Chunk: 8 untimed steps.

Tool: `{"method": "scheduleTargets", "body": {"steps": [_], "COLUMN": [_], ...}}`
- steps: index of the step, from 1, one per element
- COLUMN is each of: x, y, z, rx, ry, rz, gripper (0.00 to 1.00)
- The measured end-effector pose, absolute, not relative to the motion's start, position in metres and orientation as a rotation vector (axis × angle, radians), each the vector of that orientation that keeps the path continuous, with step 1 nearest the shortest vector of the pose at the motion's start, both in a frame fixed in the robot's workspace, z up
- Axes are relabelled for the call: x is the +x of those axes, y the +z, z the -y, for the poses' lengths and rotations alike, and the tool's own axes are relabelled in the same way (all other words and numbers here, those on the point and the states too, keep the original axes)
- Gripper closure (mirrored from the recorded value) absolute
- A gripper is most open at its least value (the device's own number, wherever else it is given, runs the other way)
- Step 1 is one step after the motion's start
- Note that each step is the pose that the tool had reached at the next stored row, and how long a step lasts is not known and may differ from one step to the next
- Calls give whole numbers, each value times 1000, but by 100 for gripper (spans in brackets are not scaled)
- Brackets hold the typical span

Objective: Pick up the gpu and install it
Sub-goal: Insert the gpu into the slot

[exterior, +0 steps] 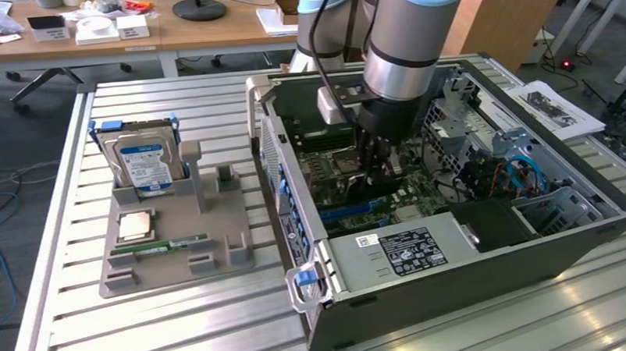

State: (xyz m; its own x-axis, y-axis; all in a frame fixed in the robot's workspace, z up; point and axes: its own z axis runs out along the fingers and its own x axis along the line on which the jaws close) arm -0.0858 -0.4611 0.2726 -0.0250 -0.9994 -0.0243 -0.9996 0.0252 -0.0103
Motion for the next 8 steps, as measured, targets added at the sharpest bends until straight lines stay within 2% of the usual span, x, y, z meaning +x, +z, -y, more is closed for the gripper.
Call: {"method": "scheduleTargets", "body": {"steps": [8], "x": [-87], "y": [270], "z": [461], "rx": [-2176], "ry": [15], "rz": [-2232], "gripper": [73]}}
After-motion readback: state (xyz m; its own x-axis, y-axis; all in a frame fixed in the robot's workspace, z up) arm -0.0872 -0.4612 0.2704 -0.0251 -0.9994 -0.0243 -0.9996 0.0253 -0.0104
